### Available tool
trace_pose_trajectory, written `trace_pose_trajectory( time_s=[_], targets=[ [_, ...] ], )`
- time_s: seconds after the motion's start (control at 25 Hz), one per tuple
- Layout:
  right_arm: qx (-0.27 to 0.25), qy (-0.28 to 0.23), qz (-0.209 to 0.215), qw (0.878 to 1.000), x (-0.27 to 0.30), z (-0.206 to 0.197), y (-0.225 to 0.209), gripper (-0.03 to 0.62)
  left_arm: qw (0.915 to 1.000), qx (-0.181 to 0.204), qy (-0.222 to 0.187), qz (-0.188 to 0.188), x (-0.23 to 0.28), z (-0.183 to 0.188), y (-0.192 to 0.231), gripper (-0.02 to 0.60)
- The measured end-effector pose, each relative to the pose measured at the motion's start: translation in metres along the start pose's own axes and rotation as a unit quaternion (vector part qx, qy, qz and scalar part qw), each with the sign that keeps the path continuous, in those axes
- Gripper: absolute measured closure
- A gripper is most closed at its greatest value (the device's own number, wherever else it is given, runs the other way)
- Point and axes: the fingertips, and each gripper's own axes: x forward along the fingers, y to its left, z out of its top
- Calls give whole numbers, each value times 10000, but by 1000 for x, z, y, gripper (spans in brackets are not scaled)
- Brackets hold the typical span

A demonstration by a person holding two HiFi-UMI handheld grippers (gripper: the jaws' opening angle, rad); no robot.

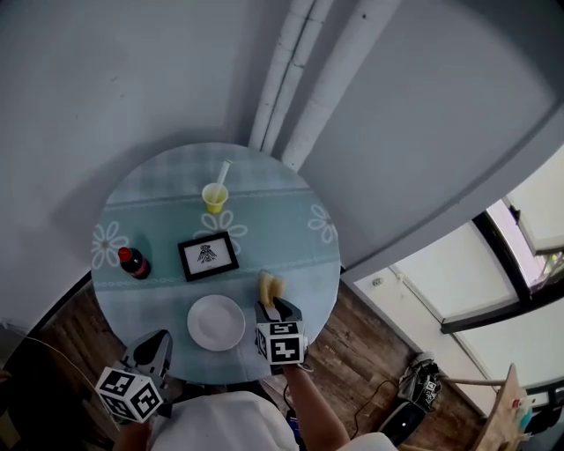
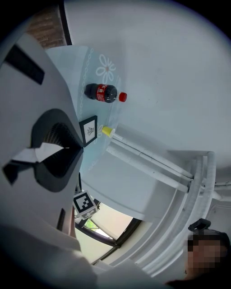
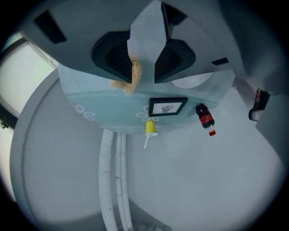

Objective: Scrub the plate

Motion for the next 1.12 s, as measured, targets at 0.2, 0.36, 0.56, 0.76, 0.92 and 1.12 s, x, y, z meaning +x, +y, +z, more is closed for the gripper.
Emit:
trace_pose_trajectory(
  time_s=[0.2, 0.36, 0.56, 0.76, 0.92, 1.12],
  targets=[
    [-86, 315, 108, 9994, 20, -10, -5, 441, 9997, -113, 22, 216, 9, -3, 0, 572],
    [-269, 628, 147, 9976, 33, -23, -4, 439, 9992, -190, 66, 336, 10, -5, -1, 574],
    [-305, 789, 32, 9964, 41, -31, -9, 434, 9984, -276, 82, 495, 6, -10, 1, 572],
    [-247, 856, -94, 9960, 49, -32, -15, 439, 9973, -331, 93, 641, 0, -14, 6, 572],
    [-152, 847, -260, 9959, 50, -34, -21, 482, 9965, -402, 71, 731, -5, -17, 9, 574],
    [-208, 864, -404, 9952, 52, -34, -24, 510, 9959, -427, 28, 794, -9, -15, 15, 574]
  ],
)
